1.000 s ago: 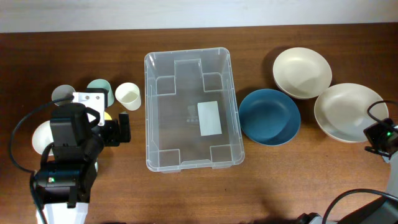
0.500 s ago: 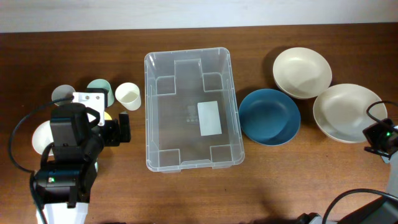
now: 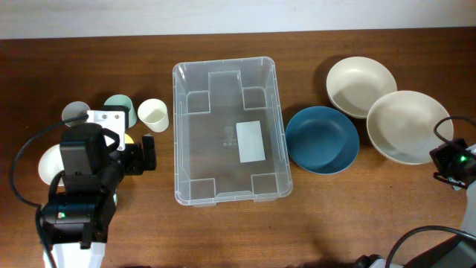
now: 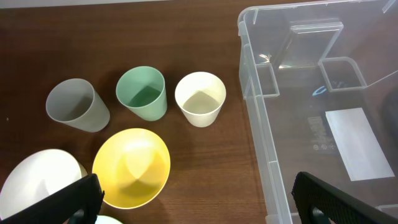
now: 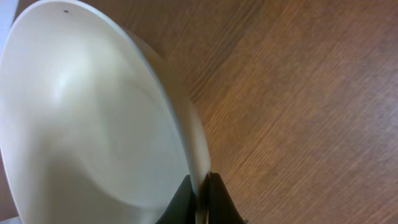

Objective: Pack container
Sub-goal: 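Lift the cream bowl with the right gripper, then carry the cream bowl into the container and release it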

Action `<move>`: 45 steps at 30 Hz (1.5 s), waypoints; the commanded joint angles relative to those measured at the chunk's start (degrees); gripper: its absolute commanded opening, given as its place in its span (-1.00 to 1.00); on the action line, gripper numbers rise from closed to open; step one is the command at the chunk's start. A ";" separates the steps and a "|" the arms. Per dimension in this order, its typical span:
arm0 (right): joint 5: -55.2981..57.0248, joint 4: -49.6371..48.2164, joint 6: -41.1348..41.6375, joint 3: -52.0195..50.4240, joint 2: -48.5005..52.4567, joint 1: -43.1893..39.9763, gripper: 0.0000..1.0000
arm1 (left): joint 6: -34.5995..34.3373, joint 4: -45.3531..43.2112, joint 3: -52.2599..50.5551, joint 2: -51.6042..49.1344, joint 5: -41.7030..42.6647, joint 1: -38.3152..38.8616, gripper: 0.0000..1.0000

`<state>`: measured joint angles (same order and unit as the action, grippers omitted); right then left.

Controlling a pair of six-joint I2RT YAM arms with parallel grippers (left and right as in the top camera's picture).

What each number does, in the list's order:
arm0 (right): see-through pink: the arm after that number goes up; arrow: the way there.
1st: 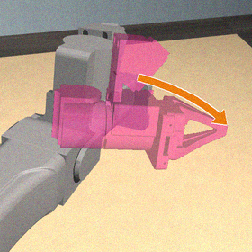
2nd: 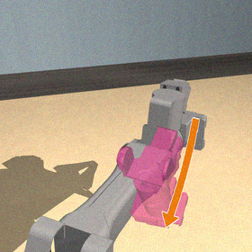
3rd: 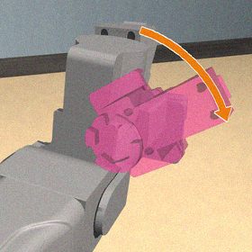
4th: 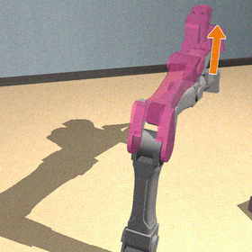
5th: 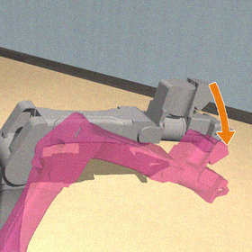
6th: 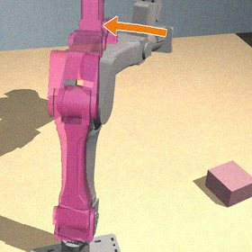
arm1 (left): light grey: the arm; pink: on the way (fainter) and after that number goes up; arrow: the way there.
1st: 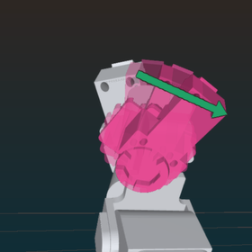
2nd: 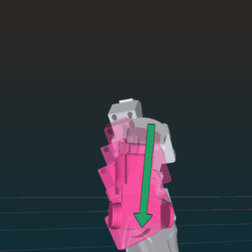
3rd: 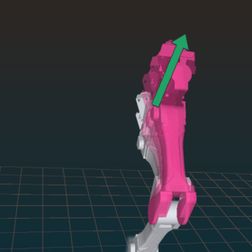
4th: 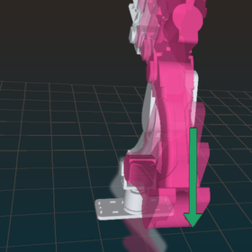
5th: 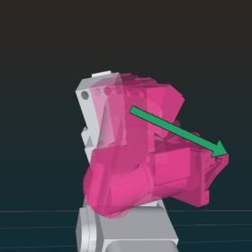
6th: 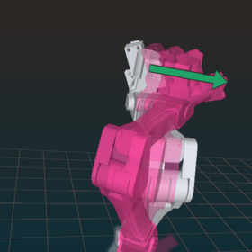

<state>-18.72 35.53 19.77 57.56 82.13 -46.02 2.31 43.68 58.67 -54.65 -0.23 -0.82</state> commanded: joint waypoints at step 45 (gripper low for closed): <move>3.41 21.70 -3.45 55.98 27.71 64.61 -0.92 | -0.37 0.07 1.38 0.24 -0.13 -0.09 0.99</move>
<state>-17.76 56.42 16.14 109.25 103.02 17.61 2.31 43.68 58.74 -54.65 -0.23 -0.82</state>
